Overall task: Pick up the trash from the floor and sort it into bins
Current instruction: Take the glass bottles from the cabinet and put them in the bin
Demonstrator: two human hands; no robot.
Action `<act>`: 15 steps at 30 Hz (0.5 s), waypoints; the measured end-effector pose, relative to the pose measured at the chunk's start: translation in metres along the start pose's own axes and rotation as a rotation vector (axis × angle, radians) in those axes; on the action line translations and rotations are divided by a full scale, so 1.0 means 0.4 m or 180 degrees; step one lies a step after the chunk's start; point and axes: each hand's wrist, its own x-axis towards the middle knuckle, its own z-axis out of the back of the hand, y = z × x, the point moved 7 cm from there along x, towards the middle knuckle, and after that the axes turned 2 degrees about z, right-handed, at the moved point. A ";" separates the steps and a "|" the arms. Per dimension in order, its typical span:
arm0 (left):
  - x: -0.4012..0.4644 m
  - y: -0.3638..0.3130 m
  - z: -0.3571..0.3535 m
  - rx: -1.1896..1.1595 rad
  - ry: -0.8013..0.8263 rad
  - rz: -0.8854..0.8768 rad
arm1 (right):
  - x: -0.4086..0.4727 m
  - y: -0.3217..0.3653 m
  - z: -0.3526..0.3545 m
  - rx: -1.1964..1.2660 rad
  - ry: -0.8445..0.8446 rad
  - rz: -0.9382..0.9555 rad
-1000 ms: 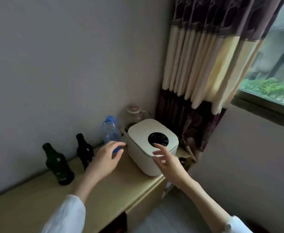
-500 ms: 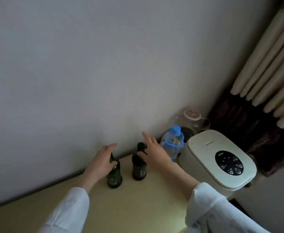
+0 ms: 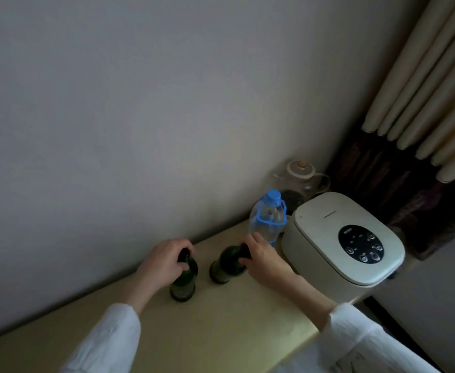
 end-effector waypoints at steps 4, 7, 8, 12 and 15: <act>-0.018 -0.157 -0.020 0.0081 0.0429 -0.0271 | -0.193 -0.116 0.091 0.0164 -0.0440 -0.0193; -0.042 -0.312 -0.056 0.0203 0.0621 -0.0589 | -0.344 -0.193 0.164 0.0117 -0.0713 -0.0330; -0.057 -0.369 -0.078 0.0246 0.0671 -0.0707 | -0.403 -0.221 0.184 0.0113 -0.0782 -0.0396; -0.153 -0.589 -0.199 0.0432 0.0799 -0.1071 | -0.659 -0.361 0.241 0.0209 -0.1137 -0.0729; -0.229 -0.751 -0.315 0.0492 0.0838 -0.1235 | -0.863 -0.477 0.265 0.0182 -0.1330 -0.0986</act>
